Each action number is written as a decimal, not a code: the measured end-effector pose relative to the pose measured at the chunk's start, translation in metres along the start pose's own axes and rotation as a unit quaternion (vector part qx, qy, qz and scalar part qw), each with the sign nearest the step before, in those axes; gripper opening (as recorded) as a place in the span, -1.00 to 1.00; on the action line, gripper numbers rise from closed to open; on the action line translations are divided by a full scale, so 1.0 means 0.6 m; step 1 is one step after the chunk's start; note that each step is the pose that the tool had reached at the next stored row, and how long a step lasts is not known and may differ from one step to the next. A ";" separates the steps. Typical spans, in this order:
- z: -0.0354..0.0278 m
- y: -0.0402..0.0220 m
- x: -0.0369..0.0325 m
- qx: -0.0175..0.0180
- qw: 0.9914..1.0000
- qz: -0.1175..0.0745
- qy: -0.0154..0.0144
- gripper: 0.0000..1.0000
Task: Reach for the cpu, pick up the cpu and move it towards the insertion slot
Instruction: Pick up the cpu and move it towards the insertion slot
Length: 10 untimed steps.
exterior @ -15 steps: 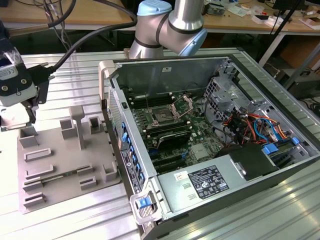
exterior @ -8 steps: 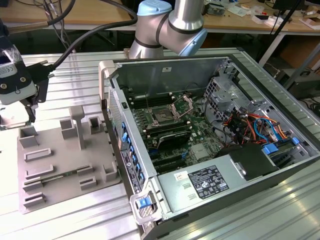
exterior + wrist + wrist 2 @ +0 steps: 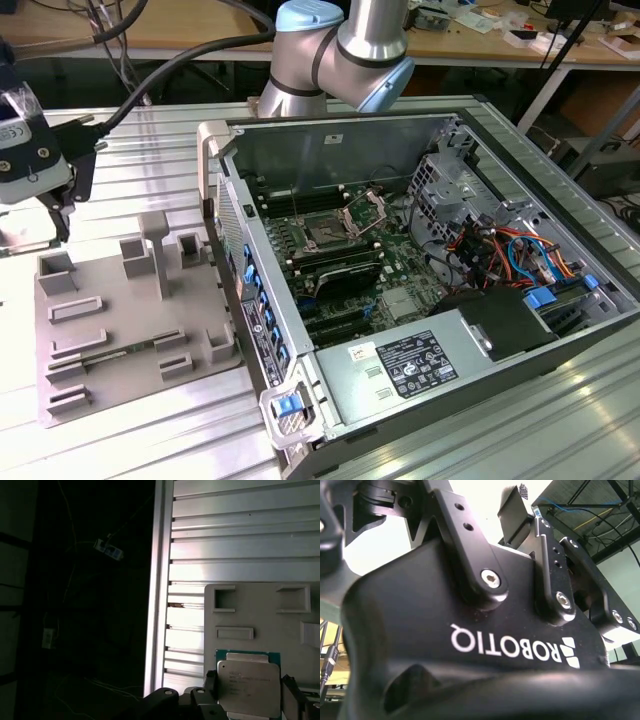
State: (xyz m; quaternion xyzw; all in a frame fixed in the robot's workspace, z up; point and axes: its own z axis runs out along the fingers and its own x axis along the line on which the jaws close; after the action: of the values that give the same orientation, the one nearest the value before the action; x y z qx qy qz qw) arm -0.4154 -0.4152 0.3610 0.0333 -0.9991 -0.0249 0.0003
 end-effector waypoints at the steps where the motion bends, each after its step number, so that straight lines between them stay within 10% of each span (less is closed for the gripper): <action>1: -0.001 0.000 0.000 0.000 1.000 0.000 0.000 0.09; 10: -0.013 0.001 0.000 0.000 1.000 0.000 0.000 0.09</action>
State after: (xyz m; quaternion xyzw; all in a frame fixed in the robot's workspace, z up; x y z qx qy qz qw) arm -0.4154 -0.4152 0.3688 0.0332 -0.9991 -0.0249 0.0004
